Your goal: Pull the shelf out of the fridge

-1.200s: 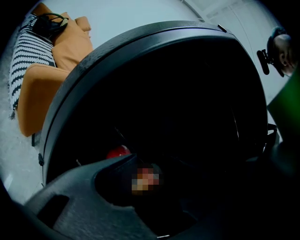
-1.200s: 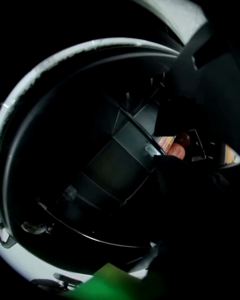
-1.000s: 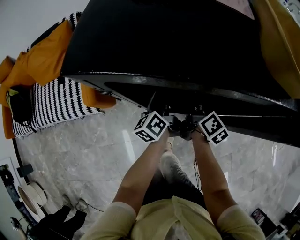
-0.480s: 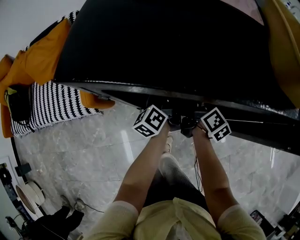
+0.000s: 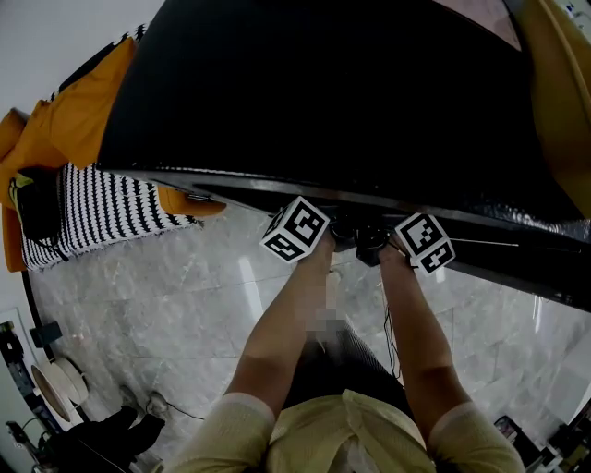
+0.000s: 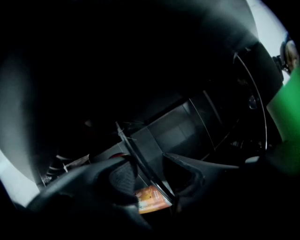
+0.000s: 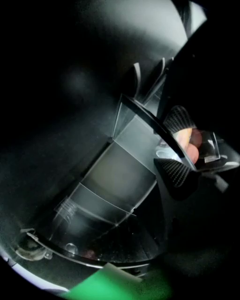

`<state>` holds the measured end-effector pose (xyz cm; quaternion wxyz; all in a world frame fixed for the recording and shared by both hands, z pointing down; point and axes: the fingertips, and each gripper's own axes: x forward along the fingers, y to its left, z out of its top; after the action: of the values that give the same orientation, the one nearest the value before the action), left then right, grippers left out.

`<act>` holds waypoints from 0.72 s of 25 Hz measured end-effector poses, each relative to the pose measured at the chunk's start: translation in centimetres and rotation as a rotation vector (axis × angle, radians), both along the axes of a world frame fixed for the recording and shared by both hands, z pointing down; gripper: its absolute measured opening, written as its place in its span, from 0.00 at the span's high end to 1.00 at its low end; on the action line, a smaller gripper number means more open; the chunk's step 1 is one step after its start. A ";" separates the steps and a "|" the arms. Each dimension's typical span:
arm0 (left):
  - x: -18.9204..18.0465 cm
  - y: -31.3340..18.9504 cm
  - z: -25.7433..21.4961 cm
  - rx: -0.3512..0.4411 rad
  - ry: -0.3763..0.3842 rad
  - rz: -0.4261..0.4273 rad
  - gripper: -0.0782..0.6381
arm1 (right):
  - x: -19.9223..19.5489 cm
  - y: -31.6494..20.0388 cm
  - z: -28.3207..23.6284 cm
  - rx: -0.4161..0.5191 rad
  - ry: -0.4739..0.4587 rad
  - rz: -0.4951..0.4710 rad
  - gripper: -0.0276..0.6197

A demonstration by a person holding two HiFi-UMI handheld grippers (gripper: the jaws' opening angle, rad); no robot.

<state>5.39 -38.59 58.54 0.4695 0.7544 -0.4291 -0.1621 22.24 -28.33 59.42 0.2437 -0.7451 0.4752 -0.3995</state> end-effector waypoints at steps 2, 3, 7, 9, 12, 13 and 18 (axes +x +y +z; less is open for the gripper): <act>0.1 0.0 -0.3 0.024 -0.027 0.004 0.71 | -0.7 -0.6 -1.0 0.025 -0.005 -0.012 0.72; 0.1 0.0 -0.3 0.032 -0.036 0.005 0.74 | -0.9 -0.7 -1.1 0.030 -0.009 -0.017 0.72; 0.1 0.1 -0.1 0.028 -0.027 0.004 0.75 | -0.9 -0.5 -0.9 0.031 -0.017 -0.017 0.73; 0.0 0.1 -0.1 0.024 -0.026 0.003 0.75 | -0.9 -0.5 -0.9 0.035 -0.023 -0.014 0.73; -0.2 0.4 0.0 0.021 -0.028 0.005 0.75 | -1.1 -0.3 -0.9 0.038 -0.023 -0.013 0.73; -0.4 0.8 0.0 0.021 -0.030 0.008 0.75 | -1.3 0.0 -0.8 0.037 -0.022 -0.012 0.73; -1.2 2.1 0.2 0.017 -0.039 0.026 0.75 | -2.1 1.3 -0.6 0.032 -0.027 -0.012 0.72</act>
<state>4.19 -36.46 58.78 0.4567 0.7670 -0.4268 -0.1450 20.14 -26.98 58.78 0.2597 -0.7327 0.4829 -0.4032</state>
